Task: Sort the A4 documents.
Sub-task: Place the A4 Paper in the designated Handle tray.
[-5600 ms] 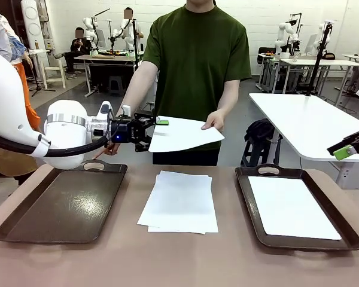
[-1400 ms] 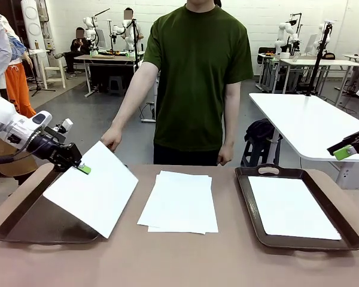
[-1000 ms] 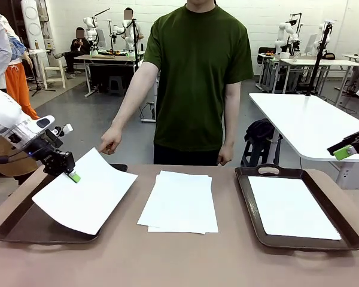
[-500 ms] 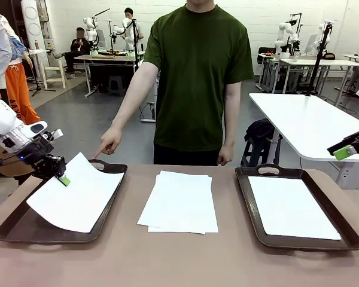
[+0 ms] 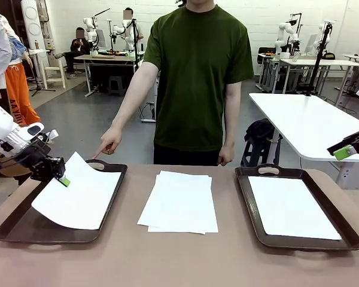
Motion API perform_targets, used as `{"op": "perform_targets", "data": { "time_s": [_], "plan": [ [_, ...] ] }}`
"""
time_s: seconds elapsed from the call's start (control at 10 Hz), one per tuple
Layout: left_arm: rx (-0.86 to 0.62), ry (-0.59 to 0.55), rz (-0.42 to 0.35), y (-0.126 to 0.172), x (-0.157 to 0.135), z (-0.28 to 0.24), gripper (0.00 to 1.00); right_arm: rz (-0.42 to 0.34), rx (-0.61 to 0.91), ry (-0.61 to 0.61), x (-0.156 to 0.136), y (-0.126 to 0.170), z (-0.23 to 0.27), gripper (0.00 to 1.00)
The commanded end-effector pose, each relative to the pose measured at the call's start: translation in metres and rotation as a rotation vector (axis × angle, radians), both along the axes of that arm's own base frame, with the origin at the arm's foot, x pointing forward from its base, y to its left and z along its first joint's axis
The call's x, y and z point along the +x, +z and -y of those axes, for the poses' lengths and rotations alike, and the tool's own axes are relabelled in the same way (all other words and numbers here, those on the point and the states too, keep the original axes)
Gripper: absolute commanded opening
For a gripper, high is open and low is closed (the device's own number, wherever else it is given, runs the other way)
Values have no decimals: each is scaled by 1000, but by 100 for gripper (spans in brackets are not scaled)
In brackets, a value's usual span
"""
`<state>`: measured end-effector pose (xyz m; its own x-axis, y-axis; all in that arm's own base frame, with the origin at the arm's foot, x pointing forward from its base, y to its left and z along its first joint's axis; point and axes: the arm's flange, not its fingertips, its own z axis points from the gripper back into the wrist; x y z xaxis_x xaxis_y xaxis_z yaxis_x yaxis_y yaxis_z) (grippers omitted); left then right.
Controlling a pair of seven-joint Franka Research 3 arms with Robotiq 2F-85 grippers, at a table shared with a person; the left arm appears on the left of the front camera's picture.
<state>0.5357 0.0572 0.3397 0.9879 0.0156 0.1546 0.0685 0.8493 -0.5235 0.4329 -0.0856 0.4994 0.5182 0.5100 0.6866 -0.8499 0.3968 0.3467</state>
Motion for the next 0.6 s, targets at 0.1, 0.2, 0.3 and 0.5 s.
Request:
{"op": "perform_targets", "data": {
  "time_s": [0.1, 0.2, 0.3, 0.5],
  "plan": [
    [14, 23, -3, 4, 1, 4, 21, 2, 2, 8, 0, 0, -1, 100],
    [27, 17, -2, 6, 3, 2, 27, 2, 2, 8, 0, 0, -1, 100],
    [37, 10, -1, 7, 5, 2, 41, 2, 2, 8, 0, 0, -1, 100],
    [89, 6, 9, 8, 7, 0, 60, 2, 2, 8, 0, 0, -1, 100]
  ]
}}
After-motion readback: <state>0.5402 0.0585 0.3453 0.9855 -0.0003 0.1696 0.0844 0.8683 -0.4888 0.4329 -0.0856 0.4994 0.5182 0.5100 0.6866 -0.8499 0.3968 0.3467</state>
